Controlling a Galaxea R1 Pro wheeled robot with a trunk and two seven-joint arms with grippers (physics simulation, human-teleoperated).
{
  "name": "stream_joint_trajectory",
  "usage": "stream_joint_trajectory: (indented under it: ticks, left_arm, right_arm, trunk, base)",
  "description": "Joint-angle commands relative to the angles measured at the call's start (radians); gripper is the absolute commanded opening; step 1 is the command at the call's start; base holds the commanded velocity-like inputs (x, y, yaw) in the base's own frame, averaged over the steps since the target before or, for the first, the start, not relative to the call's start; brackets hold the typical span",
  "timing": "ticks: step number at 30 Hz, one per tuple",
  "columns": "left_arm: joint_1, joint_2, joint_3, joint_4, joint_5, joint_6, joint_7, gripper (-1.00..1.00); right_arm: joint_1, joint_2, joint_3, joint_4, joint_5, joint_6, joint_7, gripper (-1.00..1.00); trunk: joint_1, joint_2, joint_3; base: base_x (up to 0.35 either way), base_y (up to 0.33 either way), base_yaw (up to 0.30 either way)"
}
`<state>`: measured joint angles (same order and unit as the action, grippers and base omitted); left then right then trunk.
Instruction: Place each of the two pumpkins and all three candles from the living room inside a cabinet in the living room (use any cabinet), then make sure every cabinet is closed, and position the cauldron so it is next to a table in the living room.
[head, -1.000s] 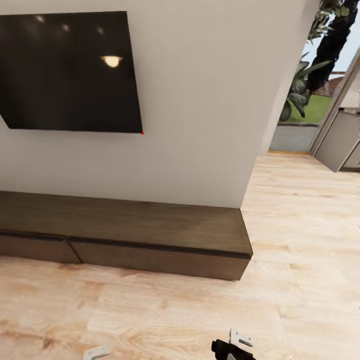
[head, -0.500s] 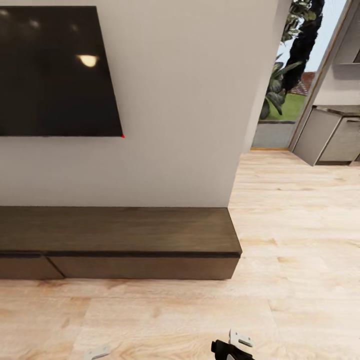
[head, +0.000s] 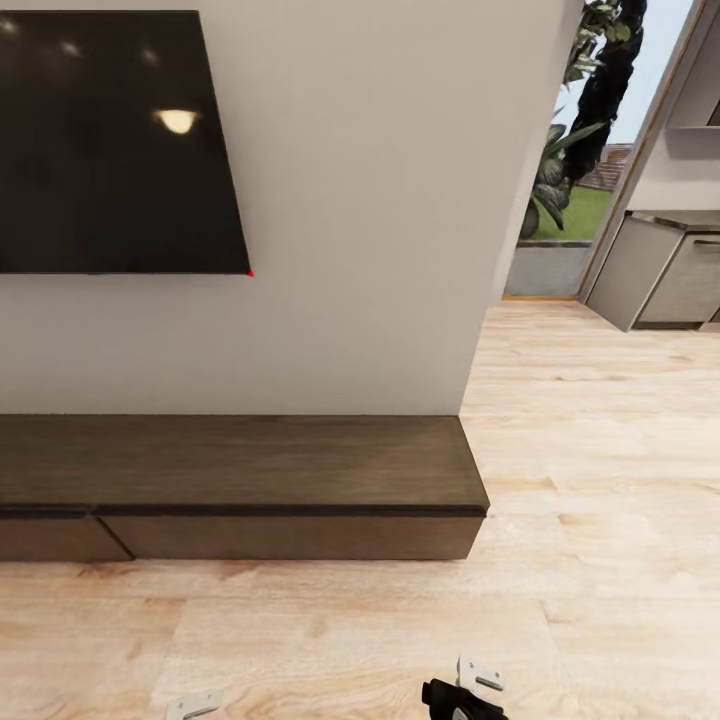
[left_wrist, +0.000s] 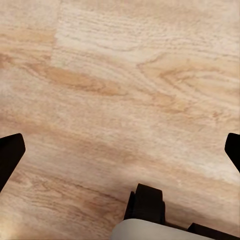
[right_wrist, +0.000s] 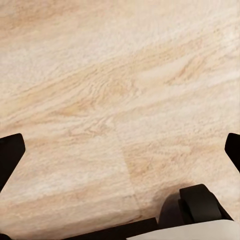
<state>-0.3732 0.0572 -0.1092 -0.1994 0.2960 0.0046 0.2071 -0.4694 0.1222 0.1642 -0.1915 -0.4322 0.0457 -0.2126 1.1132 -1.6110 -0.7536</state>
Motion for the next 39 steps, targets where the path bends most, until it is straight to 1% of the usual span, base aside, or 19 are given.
stream_joint_trajectory:
  ticks: [1, 14, 16, 18, 21, 22, 23, 25, 26, 27, 28, 29, 30, 31, 32, 33, 36, 37, 39]
  left_arm:
    - [0.0, 0.0, 0.0, 0.0, 0.0, 0.0, 0.0, 1.0]
    - [-0.001, 0.004, 0.0, 0.0, 0.0, 0.003, -0.002, 1.0]
    - [-0.001, 0.005, 0.001, -0.001, 0.001, 0.009, -0.003, 1.0]
    - [-0.001, 0.006, 0.003, -0.003, 0.002, 0.03, -0.01, 1.0]
    - [-0.004, 0.009, 0.007, -0.02, 0.001, 0.147, -0.034, 1.0]
    - [-0.006, 0.015, 0.008, -0.042, 0.002, 0.223, -0.052, 1.0]
    - [-0.008, 0.021, 0.009, -0.059, 0.003, 0.267, -0.064, 1.0]
    - [-0.012, 0.058, 0.013, -0.169, 0.008, 0.472, -0.139, 1.0]
    - [-0.013, 0.078, 0.017, -0.241, 0.012, 0.585, -0.196, 1.0]
    - [-0.013, 0.087, 0.02, -0.278, 0.014, 0.64, -0.228, 1.0]
    - [-0.014, 0.103, 0.027, -0.35, 0.016, 0.741, -0.297, 1.0]
    - [-0.014, 0.116, 0.039, -0.415, 0.017, 0.824, -0.366, 1.0]
    - [-0.014, 0.122, 0.045, -0.444, 0.017, 0.858, -0.399, 1.0]
    - [-0.015, 0.132, 0.06, -0.495, 0.017, 0.911, -0.458, 1.0]
    - [-0.015, 0.14, 0.074, -0.534, 0.017, 0.947, -0.505, 1.0]
    - [-0.015, 0.146, 0.086, -0.562, 0.017, 0.972, -0.537, 1.0]
    - [-0.017, 0.162, 0.107, -0.606, 0.017, 1.01, -0.586, 1.0]
    - [-0.018, 0.164, 0.111, -0.611, 0.017, 1.013, -0.591, 1.0]
    - [-0.021, 0.174, 0.118, -0.615, 0.018, 1.015, -0.596, 1.0]
  right_arm:
    - [0.0, 0.0, 0.0, 0.0, 0.0, 0.0, 0.0, 1.0]
    - [0.0, 0.001, -0.001, -0.002, -0.001, -0.006, 0.0, 1.0]
    - [0.0, -0.001, -0.004, -0.003, -0.006, -0.007, 0.001, 1.0]
    - [0.0, -0.006, -0.007, -0.003, -0.01, -0.008, 0.005, 1.0]
    - [0.0, -0.019, -0.016, -0.001, -0.019, -0.008, 0.03, 1.0]
    - [0.0, -0.03, -0.023, 0.0, -0.025, -0.008, 0.056, 1.0]
    - [0.0, -0.036, -0.027, 0.0, -0.029, -0.008, 0.074, 1.0]
    - [0.0, -0.067, -0.059, 0.001, -0.054, -0.007, 0.167, 1.0]
    - [0.0, -0.085, -0.081, 0.001, -0.073, -0.007, 0.226, 1.0]
    - [0.0, -0.093, -0.093, 0.001, -0.082, -0.007, 0.258, 1.0]
    - [0.0, -0.107, -0.119, 0.001, -0.103, -0.006, 0.321, 1.0]
    - [0.0, -0.118, -0.146, 0.001, -0.123, -0.006, 0.377, 1.0]
    - [0.0, -0.123, -0.16, 0.001, -0.133, -0.005, 0.402, 1.0]
    - [0.0, -0.13, -0.187, 0.0, -0.15, -0.002, 0.443, 1.0]
    - [0.0, -0.134, -0.213, -0.003, -0.163, 0.0, 0.473, 1.0]
    - [0.0, -0.137, -0.232, -0.007, -0.171, 0.001, 0.492, 1.0]
    - [-0.001, -0.135, -0.268, -0.035, -0.182, -0.004, 0.516, 1.0]
    - [-0.001, -0.133, -0.272, -0.048, -0.183, -0.006, 0.517, 1.0]
    - [-0.001, -0.13, -0.28, -0.071, -0.185, -0.012, 0.518, 1.0]
  trunk:
    - [0.0, 0.0, 0.0]
    - [0.0, 0.0, 0.0]
    - [0.0, 0.0, 0.0]
    - [0.0, 0.0, 0.0]
    - [0.0, 0.0, 0.0]
    - [0.0, 0.0, 0.0]
    - [0.0, 0.0, 0.0]
    - [0.0, 0.0, 0.0]
    - [0.0, 0.0, 0.0]
    - [0.0, 0.0, 0.0]
    - [0.0, 0.0, 0.0]
    - [0.0, 0.0, 0.0]
    - [0.0, 0.0, 0.0]
    - [0.0, 0.0, 0.0]
    - [0.0, 0.0, 0.0]
    - [0.0, 0.0, 0.0]
    - [0.0, 0.0, 0.0]
    - [0.0, 0.0, 0.0]
    - [0.008, -0.014, -0.006]
  base:
    - [0.0, 0.0, 0.0]
    - [0.0, 0.0, 0.0]
    - [0.0, 0.0, 0.0]
    - [0.0, 0.0, 0.0]
    - [0.0, 0.0, 0.0]
    - [0.0, 0.0, 0.0]
    - [0.0, 0.0, 0.0]
    - [0.0, 0.0, 0.0]
    - [0.0, 0.0, 0.0]
    - [0.0, 0.0, 0.0]
    - [0.0, 0.0, 0.0]
    - [0.0, 0.0, 0.0]
    - [0.0, 0.0, 0.0]
    - [0.0, 0.0, 0.0]
    - [0.0, 0.0, 0.0]
    - [0.0, 0.0, 0.0]
    - [0.0, 0.0, 0.0]
    - [0.0, 0.0, 0.0]
    - [0.0, 0.0, 0.0]
